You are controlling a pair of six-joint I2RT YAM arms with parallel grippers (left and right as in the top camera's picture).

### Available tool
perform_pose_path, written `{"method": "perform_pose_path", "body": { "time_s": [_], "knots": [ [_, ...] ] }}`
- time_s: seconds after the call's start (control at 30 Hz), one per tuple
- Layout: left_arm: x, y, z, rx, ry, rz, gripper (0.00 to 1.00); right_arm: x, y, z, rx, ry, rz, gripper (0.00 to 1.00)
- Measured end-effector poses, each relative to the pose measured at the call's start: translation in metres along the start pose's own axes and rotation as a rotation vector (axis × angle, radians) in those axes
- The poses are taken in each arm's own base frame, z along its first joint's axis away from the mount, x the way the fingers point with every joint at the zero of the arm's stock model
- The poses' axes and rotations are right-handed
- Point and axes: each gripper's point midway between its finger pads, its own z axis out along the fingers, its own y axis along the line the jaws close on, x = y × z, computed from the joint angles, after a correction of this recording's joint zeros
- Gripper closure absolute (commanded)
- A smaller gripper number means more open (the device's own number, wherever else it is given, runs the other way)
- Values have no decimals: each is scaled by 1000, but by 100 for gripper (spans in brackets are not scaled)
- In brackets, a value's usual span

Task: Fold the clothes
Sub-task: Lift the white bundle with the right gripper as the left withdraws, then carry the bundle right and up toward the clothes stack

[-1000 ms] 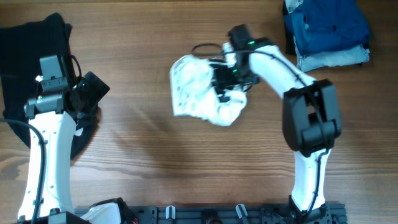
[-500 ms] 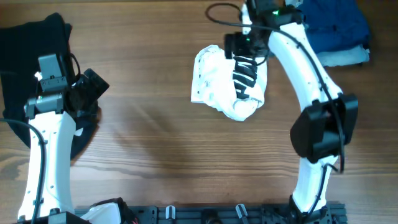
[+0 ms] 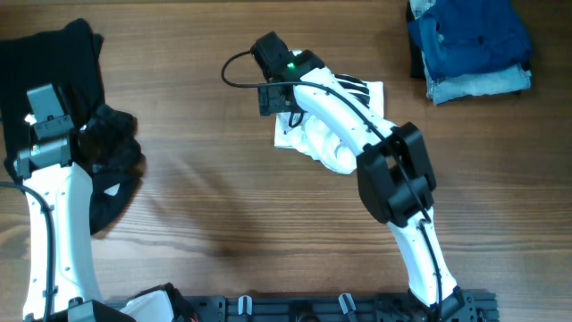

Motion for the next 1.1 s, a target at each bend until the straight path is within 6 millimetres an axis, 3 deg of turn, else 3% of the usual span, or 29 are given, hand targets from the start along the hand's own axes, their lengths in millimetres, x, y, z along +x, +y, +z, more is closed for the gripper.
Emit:
{"method": "perform_pose_path", "body": {
  "time_s": [0.2, 0.4, 0.47, 0.57, 0.6, 0.67, 0.83, 0.93, 1.03, 1.1],
  "knots": [
    [3, 2, 0, -9, 13, 2, 0, 3, -8, 25, 44, 14, 34, 0],
    [4, 2, 0, -10, 15, 2, 0, 6, -10, 26, 50, 24, 36, 24],
    [4, 2, 0, -10, 16, 2, 0, 10, -12, 27, 57, 36, 33, 40],
    [4, 3, 0, -11, 18, 3, 0, 14, -16, 28, 58, 52, 23, 87],
    [5, 3, 0, -13, 19, 3, 0, 16, -21, 28, 70, 60, 21, 96],
    [6, 4, 0, -15, 23, 3, 0, 17, -31, 27, 74, 78, 33, 96],
    [7, 5, 0, -20, 30, 4, 0, 17, -32, 25, -16, 127, 18, 96],
    [8, 5, 0, -22, 33, 4, 0, 27, -43, 17, -98, 221, -18, 96],
    [8, 5, 0, -22, 34, 5, 0, 17, -58, -8, -201, 228, -35, 96],
    [8, 5, 0, -22, 34, 5, 0, -2, -71, -40, -268, 159, -48, 96]
  ]
}}
